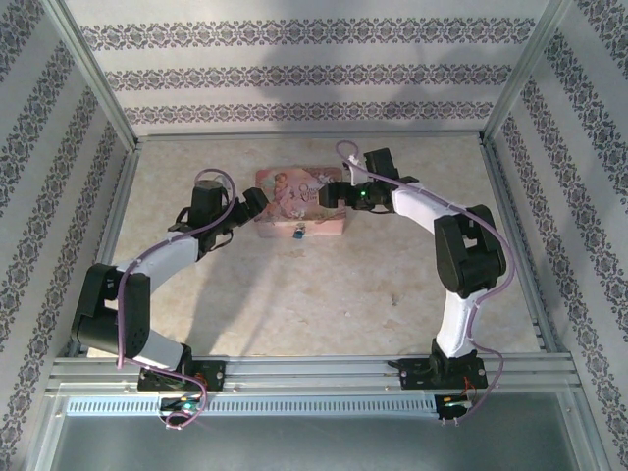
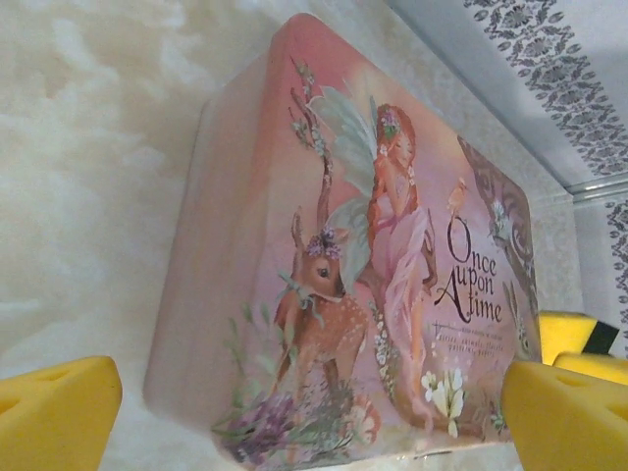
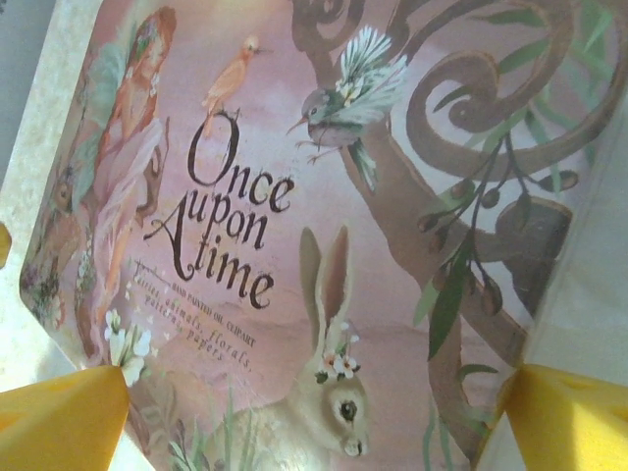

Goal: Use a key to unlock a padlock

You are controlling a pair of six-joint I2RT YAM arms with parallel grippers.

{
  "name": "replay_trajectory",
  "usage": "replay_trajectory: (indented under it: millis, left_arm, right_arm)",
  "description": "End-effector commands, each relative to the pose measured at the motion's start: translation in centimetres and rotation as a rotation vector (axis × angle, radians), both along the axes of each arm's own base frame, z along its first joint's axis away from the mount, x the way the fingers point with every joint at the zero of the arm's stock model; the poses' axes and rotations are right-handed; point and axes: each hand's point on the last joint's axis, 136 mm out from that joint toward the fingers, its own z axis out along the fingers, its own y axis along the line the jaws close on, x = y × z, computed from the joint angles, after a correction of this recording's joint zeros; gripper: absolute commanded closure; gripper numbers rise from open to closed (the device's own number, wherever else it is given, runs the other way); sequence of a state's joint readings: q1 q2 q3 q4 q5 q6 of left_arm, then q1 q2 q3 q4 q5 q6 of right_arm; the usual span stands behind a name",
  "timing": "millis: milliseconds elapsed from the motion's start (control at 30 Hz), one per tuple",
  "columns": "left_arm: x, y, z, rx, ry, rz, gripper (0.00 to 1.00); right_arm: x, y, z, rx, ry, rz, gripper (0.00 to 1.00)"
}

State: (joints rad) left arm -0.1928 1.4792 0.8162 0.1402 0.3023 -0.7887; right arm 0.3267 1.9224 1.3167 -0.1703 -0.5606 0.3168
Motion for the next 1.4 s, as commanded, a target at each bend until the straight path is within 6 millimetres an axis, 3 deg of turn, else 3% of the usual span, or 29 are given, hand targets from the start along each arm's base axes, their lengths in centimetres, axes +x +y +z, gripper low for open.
replay_trajectory:
  millis: [0, 167, 333, 433, 533, 700, 900, 1000, 1367]
  left_arm:
    - [-0.2, 0.8, 1.3, 0.036, -0.029, -0.002, 0.01]
    - [-1.6, 1.7, 2.2, 0.074, -0.04, 0.008, 0.01]
    - [-3.2, 2.4, 3.4, 0.092, -0.078, 0.02, 0.01]
    - [-4.4, 2.3, 3.9, 0.078, -0.099, 0.012, 0.01]
    - [-5.5, 2.0, 4.0, 0.046, -0.12, 0.001, 0.01]
    - [-6.2, 1.0, 3.7, -0.019, -0.151, -0.008, 0.01]
    - [-5.1, -0.1, 3.3, -0.04, -0.16, -0.031, 0.01]
    - [-4.5, -0.3, 3.0, -0.047, -0.156, -0.036, 0.01]
    - [-4.2, -0.5, 1.4, -0.049, -0.116, -0.035, 0.01]
  right_arm:
    - [-1.5, 1.1, 0.7, 0.012, -0.002, 0.003, 0.02]
    - [-2.8, 1.2, 0.7, -0.013, -0.007, -0.003, 0.02]
    - [-3.2, -0.4, 2.5, -0.053, -0.045, -0.044, 0.02]
    - [-4.2, -3.0, 3.8, -0.113, -0.072, -0.108, 0.02]
    - [-6.6, -6.1, 4.5, -0.202, -0.071, -0.16, 0.02]
    - [-12.6, -11.2, 4.3, -0.393, 0.008, -0.233, 0.1]
    - [-19.1, -14.5, 1.0, -0.519, 0.189, -0.321, 0.19]
    - [-21.2, -15.6, -1.4, -0.581, 0.264, -0.338, 0.2]
    - [-21.8, -14.2, -7.3, -0.623, 0.41, -0.277, 0.4]
